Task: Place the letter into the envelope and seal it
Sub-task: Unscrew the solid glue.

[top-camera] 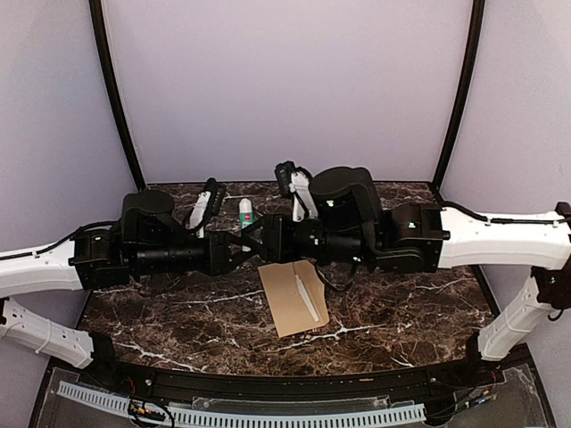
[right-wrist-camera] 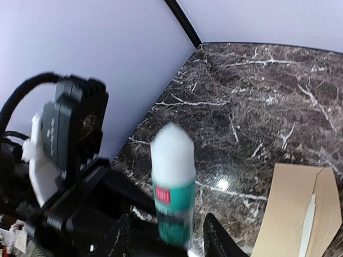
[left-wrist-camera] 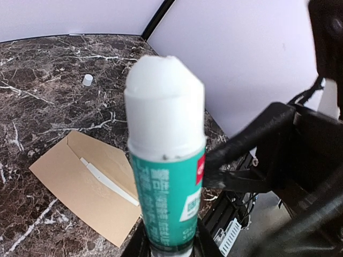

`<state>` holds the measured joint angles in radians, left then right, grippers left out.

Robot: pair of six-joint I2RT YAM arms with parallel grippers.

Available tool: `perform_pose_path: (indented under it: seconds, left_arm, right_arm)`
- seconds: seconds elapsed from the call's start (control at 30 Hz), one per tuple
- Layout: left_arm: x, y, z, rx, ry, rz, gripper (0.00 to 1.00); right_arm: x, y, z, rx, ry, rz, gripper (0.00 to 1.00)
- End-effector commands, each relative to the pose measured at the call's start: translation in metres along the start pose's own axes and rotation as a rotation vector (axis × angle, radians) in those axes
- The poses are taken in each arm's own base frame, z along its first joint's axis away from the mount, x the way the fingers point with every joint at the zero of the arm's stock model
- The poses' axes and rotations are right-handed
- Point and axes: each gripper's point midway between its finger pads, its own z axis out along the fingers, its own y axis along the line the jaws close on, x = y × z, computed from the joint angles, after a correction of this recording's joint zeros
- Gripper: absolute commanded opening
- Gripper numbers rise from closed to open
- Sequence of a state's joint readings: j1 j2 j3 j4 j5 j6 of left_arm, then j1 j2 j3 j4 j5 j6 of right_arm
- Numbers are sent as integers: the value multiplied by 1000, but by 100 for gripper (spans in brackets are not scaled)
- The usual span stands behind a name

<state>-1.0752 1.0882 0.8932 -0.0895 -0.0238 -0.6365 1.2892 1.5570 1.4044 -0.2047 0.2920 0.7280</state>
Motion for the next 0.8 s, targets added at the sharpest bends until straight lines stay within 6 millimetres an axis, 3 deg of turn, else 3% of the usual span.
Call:
perform_pose_path:
  seconds: [0.0, 0.07, 0.2, 0.3, 0.4, 0.77]
  left_arm:
    - [-32, -20, -21, 172, -111, -74, 0]
    - [-33, -26, -25, 233, -105, -83, 0]
    - [-34, -54, -36, 404, -111, -36, 0]
    - [-41, -77, -51, 527, -147, 19, 0]
    - [-39, -95, -62, 634, -135, 77, 0]
    - [-17, -126, -73, 859, 5, 126, 0]
  right_arm:
    - [-25, 42, -50, -270, -94, -8, 60]
    - [-35, 53, -73, -408, -123, -20, 71]
    - [-38, 40, -90, -448, -141, -10, 75]
    - [-38, 36, -99, -481, -160, 5, 73]
    - [-39, 45, -105, -551, -176, 2, 69]
    - [-38, 93, -107, -799, -153, -62, 62]
